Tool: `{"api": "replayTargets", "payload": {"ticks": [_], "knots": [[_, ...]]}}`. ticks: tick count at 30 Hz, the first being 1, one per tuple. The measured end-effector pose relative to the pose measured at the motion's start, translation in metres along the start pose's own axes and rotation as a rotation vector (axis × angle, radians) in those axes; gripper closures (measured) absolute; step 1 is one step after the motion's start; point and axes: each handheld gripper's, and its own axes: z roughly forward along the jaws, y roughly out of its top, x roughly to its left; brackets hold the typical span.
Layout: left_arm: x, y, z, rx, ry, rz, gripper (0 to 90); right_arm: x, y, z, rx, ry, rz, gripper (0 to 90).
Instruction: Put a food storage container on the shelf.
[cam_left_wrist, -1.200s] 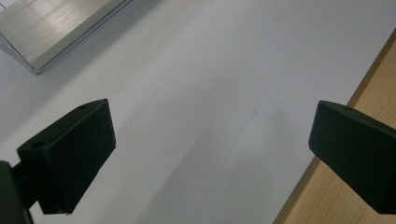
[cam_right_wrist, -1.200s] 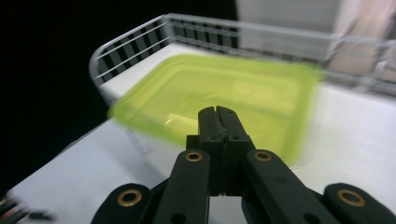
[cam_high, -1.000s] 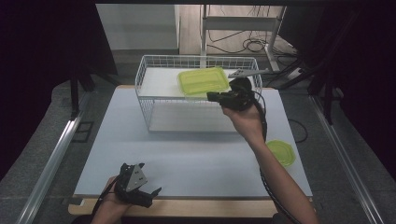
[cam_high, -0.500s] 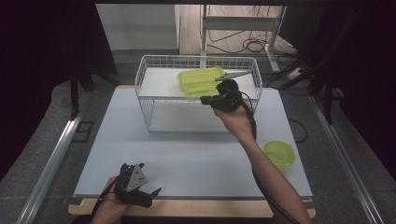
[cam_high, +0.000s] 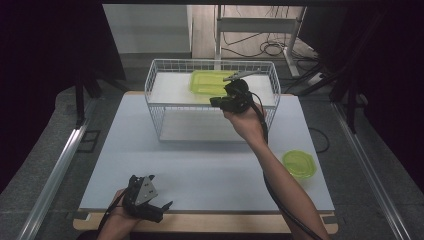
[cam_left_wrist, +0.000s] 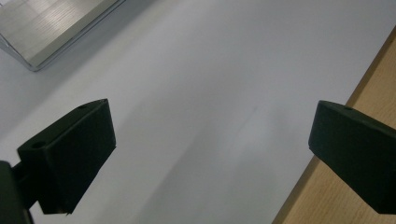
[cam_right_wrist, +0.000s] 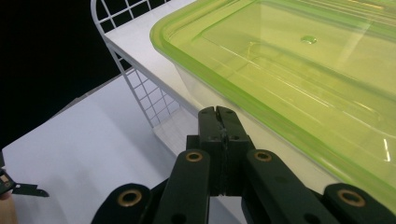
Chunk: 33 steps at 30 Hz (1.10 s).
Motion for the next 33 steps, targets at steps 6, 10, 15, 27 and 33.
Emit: {"api": "replayTargets", "payload": {"ticks": [6, 10, 15, 27, 33], "knots": [[0.0, 0.0, 0.0, -0.001, 0.002, -0.002, 0.7, -0.004, -0.002, -0.003, 0.002, -0.008, 0.006, 89.6], [0.0, 0.0, 0.0, 0.001, 0.0, -0.002, 0.7, -0.012, -0.007, -0.012, -0.009, -0.014, 0.022, 89.6], [0.0, 0.0, 0.0, 0.004, 0.001, 0.001, 0.7, -0.021, -0.011, -0.019, -0.018, -0.015, 0.048, 89.5], [0.004, 0.001, -0.003, -0.015, -0.021, -0.06, 1.2, -0.008, -0.023, -0.024, -0.028, 0.006, 0.012, 77.3], [0.006, 0.001, -0.004, -0.039, -0.037, -0.102, 1.4, 0.0, -0.04, -0.031, -0.031, 0.012, 0.005, 54.7]]}}
